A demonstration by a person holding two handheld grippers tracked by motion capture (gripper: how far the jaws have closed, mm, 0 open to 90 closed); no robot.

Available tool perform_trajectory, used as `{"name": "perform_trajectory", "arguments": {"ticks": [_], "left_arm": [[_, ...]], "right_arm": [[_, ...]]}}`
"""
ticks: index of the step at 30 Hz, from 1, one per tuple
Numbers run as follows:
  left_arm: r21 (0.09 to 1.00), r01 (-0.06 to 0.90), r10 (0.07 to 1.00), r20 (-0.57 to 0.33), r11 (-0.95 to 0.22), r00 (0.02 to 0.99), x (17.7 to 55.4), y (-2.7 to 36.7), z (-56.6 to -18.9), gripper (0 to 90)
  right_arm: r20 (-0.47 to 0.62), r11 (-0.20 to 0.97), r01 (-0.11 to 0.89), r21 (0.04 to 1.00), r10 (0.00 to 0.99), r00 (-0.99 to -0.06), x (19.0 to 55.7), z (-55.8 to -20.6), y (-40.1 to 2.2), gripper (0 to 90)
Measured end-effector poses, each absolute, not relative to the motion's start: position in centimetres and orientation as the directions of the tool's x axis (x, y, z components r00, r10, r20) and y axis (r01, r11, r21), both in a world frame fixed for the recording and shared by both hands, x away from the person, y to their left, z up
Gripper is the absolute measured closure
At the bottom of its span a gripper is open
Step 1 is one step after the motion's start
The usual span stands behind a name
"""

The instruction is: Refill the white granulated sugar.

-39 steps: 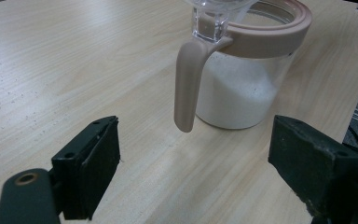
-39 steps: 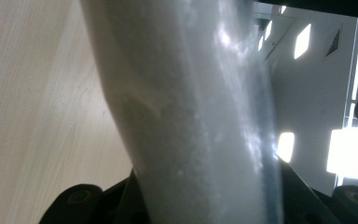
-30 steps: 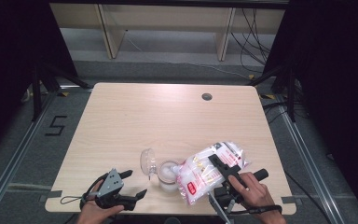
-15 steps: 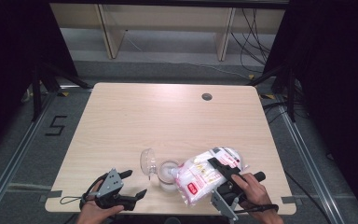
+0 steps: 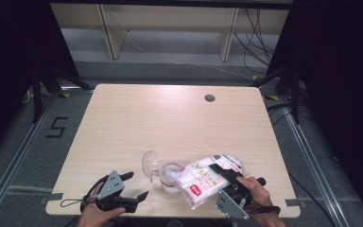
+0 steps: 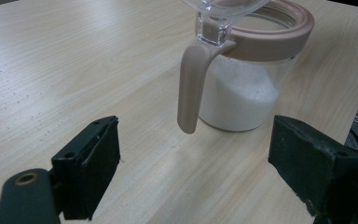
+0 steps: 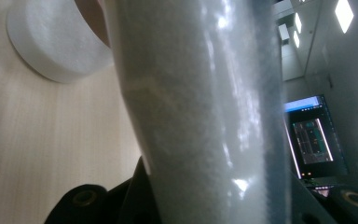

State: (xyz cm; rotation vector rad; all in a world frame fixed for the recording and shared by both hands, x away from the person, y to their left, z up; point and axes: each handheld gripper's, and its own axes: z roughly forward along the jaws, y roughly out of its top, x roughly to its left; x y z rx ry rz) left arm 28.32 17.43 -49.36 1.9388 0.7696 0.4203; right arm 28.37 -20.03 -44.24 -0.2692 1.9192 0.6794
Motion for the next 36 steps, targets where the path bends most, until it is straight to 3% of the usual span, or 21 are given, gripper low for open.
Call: {"name": "perform_trajectory", "arguments": {"ticks": [2,6,12,19,29,36], "left_arm": [[0.889,0.332,0.67,-0.037,-0.317,0.741,28.3,17.4,-49.4,16.1],[0.891,0.333,0.671,-0.045,-0.308,0.74,28.4,17.3,-49.5,16.1],[0.893,0.334,0.673,-0.05,-0.3,0.738,28.4,17.4,-49.5,16.1],[0.889,0.334,0.669,-0.043,-0.313,0.742,28.4,17.4,-49.6,16.1],[0.892,0.337,0.675,-0.05,-0.301,0.736,28.6,17.4,-49.6,16.1],[0.889,0.339,0.679,-0.044,-0.308,0.733,28.7,17.5,-49.5,16.1]], "right_arm": [[-0.857,0.806,-0.435,0.401,0.163,-0.488,28.2,-44.5,-20.1,78.2],[-0.835,0.782,-0.439,0.443,0.181,-0.52,28.5,-44.3,-20.1,78.6],[-0.696,0.684,-0.351,0.639,0.321,-0.642,28.9,-44.4,-20.2,79.2],[-0.619,0.613,-0.312,0.726,0.383,-0.686,29.6,-44.8,-20.7,79.9],[-0.372,0.37,-0.193,0.909,0.507,-0.778,31.3,-45.2,-21.1,80.4],[-0.279,0.292,-0.131,0.947,0.551,-0.787,33.6,-46.0,-21.4,80.6]]}}
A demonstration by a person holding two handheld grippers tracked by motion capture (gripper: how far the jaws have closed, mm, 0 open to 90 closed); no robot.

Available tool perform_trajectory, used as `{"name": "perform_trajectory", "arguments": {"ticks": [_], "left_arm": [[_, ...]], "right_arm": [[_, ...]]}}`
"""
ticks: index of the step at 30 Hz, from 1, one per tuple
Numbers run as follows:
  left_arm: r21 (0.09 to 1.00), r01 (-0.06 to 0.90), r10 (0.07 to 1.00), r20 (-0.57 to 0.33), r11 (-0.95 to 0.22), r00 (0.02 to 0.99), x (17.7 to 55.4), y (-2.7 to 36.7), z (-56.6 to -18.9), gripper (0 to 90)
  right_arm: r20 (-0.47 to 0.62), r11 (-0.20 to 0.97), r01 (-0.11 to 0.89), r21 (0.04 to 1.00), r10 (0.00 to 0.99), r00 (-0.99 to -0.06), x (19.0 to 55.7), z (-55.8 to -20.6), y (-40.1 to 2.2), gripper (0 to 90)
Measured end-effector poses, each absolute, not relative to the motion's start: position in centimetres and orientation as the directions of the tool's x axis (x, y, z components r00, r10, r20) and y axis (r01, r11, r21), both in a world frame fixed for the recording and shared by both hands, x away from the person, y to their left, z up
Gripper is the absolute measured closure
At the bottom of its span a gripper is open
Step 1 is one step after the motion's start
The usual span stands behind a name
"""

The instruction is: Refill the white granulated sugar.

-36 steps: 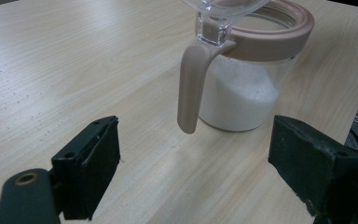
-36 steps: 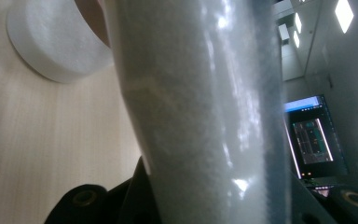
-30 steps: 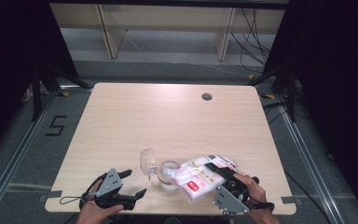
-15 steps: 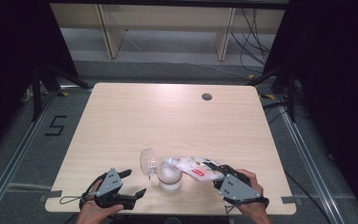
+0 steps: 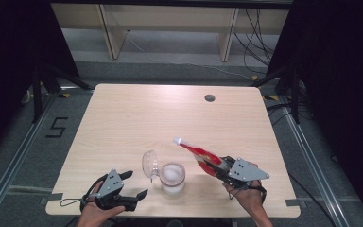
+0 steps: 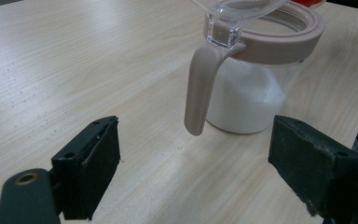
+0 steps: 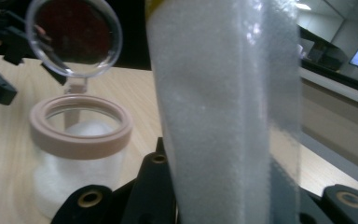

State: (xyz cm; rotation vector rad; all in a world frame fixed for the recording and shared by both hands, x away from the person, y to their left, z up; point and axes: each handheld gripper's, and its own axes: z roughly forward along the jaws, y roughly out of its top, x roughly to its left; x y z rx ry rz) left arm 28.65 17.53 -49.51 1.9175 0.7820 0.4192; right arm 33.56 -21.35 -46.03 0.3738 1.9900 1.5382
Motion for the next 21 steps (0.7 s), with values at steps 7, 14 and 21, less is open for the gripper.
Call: {"name": "perform_trajectory", "arguments": {"ticks": [7,14,21], "left_arm": [[0.887,0.342,0.674,-0.048,-0.311,0.737,28.6,17.3,-49.7,16.1],[0.886,0.336,0.666,-0.041,-0.321,0.745,28.6,17.1,-49.7,16.1],[0.882,0.336,0.666,-0.034,-0.331,0.745,28.6,17.0,-49.8,16.2]], "right_arm": [[-0.226,0.266,-0.074,0.961,0.605,-0.763,35.7,-46.7,-21.9,80.7],[-0.216,0.271,-0.047,0.961,0.639,-0.739,37.9,-47.7,-21.7,80.8],[-0.139,0.225,0.023,0.974,0.673,-0.727,39.1,-48.5,-21.8,80.8]]}}
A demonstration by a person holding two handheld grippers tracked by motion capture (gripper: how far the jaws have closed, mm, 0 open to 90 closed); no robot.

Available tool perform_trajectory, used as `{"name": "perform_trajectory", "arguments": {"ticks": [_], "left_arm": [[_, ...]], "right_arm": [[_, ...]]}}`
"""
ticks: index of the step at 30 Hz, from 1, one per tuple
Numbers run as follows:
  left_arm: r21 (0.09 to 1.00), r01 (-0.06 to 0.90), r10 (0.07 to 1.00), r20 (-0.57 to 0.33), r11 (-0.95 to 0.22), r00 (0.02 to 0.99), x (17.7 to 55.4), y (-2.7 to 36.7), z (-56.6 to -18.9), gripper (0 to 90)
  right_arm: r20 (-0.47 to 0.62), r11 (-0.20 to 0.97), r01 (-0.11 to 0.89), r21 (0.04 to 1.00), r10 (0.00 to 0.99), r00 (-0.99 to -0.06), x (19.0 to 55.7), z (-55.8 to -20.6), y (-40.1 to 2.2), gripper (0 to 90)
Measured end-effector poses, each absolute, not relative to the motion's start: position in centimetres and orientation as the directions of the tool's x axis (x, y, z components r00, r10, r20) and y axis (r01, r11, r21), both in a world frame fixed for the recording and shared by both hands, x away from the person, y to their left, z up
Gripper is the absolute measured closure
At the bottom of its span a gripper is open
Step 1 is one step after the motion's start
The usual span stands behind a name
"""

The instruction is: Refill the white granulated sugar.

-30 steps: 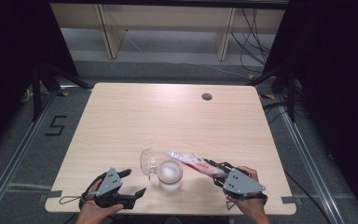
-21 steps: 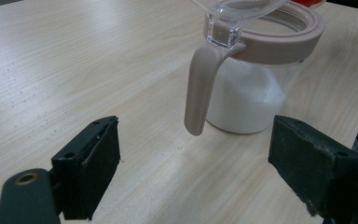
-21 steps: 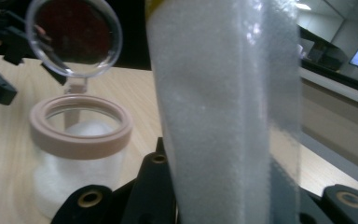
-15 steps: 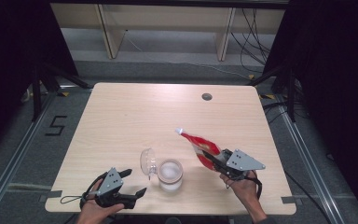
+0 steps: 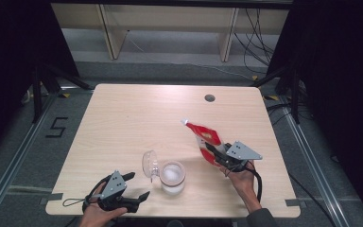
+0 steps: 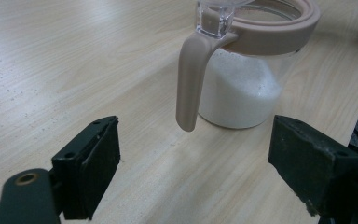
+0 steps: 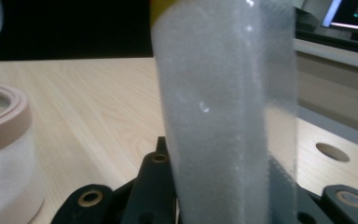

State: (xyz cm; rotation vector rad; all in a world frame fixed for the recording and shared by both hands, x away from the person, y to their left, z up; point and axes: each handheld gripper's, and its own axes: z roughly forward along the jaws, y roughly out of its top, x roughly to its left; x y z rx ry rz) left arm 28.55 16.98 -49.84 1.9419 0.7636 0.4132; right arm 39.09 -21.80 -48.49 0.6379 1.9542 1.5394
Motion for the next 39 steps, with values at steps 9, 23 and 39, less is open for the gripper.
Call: {"name": "perform_trajectory", "arguments": {"ticks": [9,23,39], "left_arm": [[0.886,0.336,0.667,-0.04,-0.321,0.744,28.6,16.9,-49.8,16.2],[0.886,0.336,0.672,-0.039,-0.319,0.74,28.7,17.1,-49.7,16.2],[0.891,0.331,0.667,-0.044,-0.31,0.743,28.7,17.1,-49.6,16.2]], "right_arm": [[-0.176,0.285,0.04,0.958,0.691,-0.701,39.1,-48.9,-22.9,80.3],[-0.182,0.306,0.067,0.95,0.713,-0.678,38.4,-48.6,-24.6,80.6],[-0.006,0.167,0.204,0.965,0.787,-0.617,36.1,-47.2,-25.9,32.6]]}}
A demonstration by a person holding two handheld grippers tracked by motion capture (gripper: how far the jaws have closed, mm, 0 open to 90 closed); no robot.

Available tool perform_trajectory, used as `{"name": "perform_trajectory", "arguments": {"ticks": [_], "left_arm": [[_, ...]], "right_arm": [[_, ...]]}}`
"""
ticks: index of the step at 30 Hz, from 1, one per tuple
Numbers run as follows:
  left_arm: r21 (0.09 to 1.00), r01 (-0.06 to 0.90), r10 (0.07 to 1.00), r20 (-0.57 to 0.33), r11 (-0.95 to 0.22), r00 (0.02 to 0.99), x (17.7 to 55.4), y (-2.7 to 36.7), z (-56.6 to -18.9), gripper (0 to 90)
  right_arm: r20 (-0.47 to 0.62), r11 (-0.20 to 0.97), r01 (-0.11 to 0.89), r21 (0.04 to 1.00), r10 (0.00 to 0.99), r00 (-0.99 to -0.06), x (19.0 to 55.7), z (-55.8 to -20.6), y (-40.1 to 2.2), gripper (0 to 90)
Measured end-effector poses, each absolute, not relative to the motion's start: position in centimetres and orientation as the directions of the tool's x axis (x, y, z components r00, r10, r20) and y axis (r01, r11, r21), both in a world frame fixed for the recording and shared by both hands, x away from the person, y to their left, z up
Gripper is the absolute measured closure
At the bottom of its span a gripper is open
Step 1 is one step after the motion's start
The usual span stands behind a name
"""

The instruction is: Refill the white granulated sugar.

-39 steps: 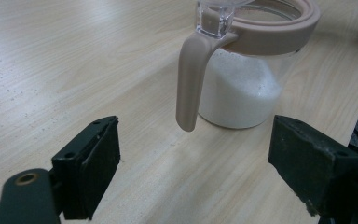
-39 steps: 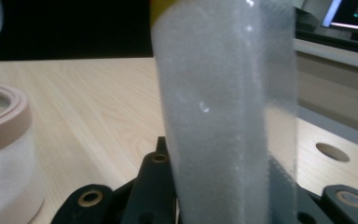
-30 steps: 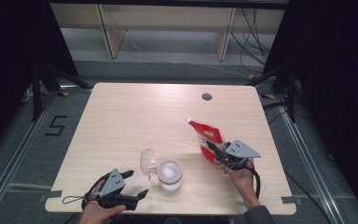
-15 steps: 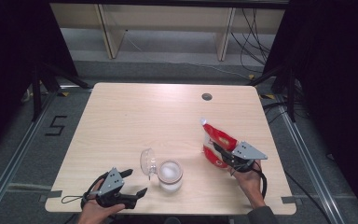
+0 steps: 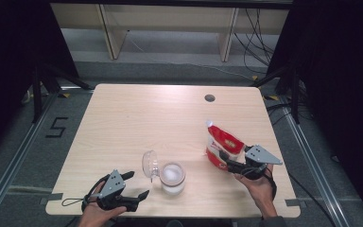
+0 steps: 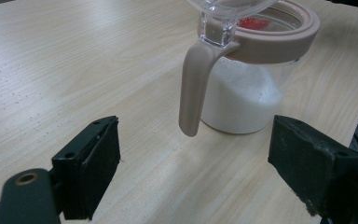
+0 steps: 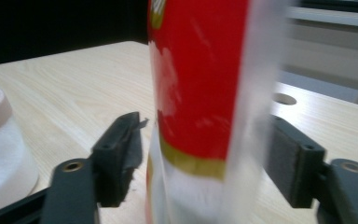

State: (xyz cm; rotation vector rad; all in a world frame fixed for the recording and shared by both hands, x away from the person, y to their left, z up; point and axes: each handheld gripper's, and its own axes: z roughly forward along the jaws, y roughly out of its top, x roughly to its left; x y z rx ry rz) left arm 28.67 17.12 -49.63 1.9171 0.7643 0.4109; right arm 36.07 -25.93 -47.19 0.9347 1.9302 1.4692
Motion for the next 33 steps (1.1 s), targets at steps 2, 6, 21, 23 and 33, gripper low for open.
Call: {"name": "perform_trajectory", "arguments": {"ticks": [2,6,21,23,33], "left_arm": [[0.889,0.333,0.669,-0.042,-0.314,0.742,28.6,17.1,-49.5,16.2],[0.892,0.334,0.67,-0.05,-0.303,0.741,28.6,17.2,-49.5,16.2],[0.894,0.342,0.684,-0.056,-0.29,0.727,28.6,17.2,-49.3,16.2],[0.896,0.34,0.682,-0.059,-0.286,0.729,28.7,17.3,-49.3,16.2],[0.891,0.343,0.688,-0.049,-0.298,0.724,28.7,17.5,-49.2,16.2]], "right_arm": [[0.014,0.146,0.197,0.97,0.768,-0.64,35.5,-46.9,-26.3,30.7],[0.052,0.114,0.236,0.965,0.799,-0.599,34.4,-46.7,-27.0,28.0],[0.022,0.154,0.254,0.955,0.817,-0.576,31.5,-46.6,-27.7,26.1],[0.036,0.15,0.277,0.949,0.823,-0.568,30.9,-46.6,-27.5,26.1],[0.014,0.184,0.29,0.939,0.823,-0.568,29.6,-46.8,-27.6,26.1]]}}
